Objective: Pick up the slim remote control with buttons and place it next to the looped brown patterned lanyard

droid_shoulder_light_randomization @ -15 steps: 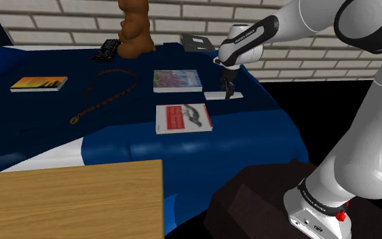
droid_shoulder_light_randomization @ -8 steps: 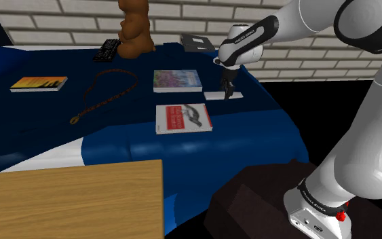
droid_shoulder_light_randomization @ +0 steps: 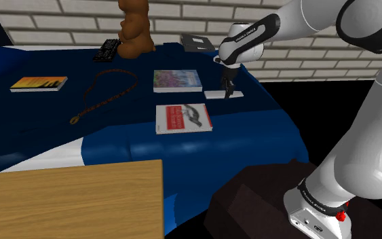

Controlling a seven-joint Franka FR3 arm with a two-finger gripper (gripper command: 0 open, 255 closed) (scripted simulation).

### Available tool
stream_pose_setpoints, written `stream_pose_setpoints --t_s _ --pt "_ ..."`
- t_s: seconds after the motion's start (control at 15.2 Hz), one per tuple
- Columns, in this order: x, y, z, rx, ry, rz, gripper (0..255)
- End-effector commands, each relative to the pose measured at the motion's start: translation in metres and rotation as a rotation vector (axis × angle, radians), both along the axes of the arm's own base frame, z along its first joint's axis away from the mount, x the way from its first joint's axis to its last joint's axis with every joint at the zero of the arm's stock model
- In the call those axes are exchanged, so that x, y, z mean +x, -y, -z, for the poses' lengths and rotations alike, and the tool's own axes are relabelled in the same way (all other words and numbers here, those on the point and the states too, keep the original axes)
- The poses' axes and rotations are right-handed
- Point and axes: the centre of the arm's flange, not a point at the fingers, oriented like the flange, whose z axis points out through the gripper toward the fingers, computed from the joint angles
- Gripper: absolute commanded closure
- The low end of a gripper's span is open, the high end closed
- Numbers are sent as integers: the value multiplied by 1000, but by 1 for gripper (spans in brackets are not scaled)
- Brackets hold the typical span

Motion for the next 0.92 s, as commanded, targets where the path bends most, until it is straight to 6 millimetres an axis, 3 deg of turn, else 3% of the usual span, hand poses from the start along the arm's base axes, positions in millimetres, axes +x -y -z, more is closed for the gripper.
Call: stream_pose_setpoints --t_s 0.0,0.86 --pt "0 0 -9 0 0 0 255" --pt "0 0 -78 0 0 0 255"
